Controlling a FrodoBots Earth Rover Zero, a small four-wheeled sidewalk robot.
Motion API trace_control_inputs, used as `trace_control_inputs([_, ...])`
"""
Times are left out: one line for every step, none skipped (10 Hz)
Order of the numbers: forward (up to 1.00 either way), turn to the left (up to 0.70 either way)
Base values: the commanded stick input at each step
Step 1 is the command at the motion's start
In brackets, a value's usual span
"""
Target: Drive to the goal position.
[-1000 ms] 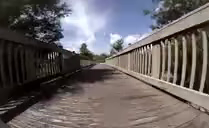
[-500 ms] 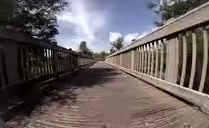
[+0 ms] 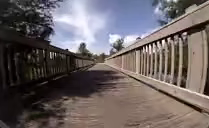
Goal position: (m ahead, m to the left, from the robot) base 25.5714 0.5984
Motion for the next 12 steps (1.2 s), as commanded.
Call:
trace_control_inputs([0.85,0.00])
trace_control_inputs([0.85,0.00])
trace_control_inputs([0.85,0.00])
trace_control_inputs([0.85,0.00])
trace_control_inputs([0.85,0.00])
trace_control_inputs([0.85,0.00])
trace_control_inputs([0.85,0.00])
trace_control_inputs([0.85,0.00])
trace_control_inputs([0.85,0.00])
trace_control_inputs([0.85,0.00])
trace_control_inputs([0.85,0.00])
trace_control_inputs([0.85,0.00])
